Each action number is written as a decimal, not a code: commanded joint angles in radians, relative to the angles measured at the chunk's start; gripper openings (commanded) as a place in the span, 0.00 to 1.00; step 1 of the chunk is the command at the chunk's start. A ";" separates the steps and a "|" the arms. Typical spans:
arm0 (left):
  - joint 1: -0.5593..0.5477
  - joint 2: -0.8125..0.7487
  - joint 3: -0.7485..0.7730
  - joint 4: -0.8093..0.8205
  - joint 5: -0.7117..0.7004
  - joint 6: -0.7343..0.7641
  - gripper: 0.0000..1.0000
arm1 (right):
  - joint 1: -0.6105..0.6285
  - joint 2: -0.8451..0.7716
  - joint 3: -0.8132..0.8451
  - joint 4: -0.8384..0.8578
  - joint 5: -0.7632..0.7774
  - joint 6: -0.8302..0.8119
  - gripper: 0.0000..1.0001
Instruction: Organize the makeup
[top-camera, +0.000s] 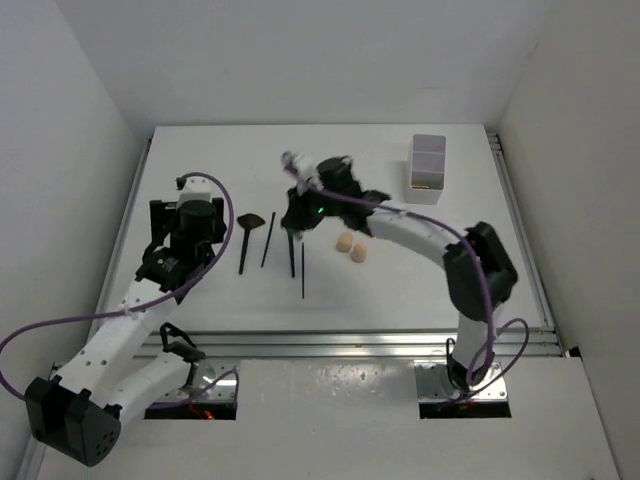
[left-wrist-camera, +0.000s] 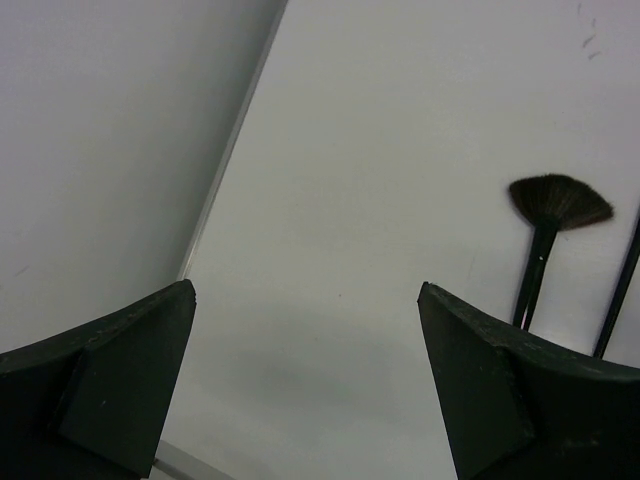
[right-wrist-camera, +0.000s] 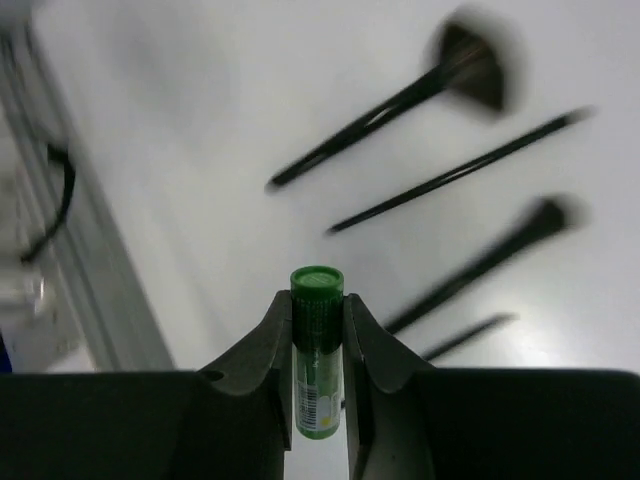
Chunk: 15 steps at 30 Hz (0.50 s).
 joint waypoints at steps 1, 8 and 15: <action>0.025 0.043 0.055 0.024 0.071 0.009 1.00 | -0.177 -0.230 -0.061 0.384 -0.039 0.144 0.00; 0.085 0.175 0.094 0.024 0.203 -0.033 1.00 | -0.550 -0.326 -0.282 0.732 0.133 0.001 0.00; 0.145 0.302 0.140 0.056 0.232 -0.023 1.00 | -0.757 -0.260 -0.455 0.938 0.144 -0.002 0.00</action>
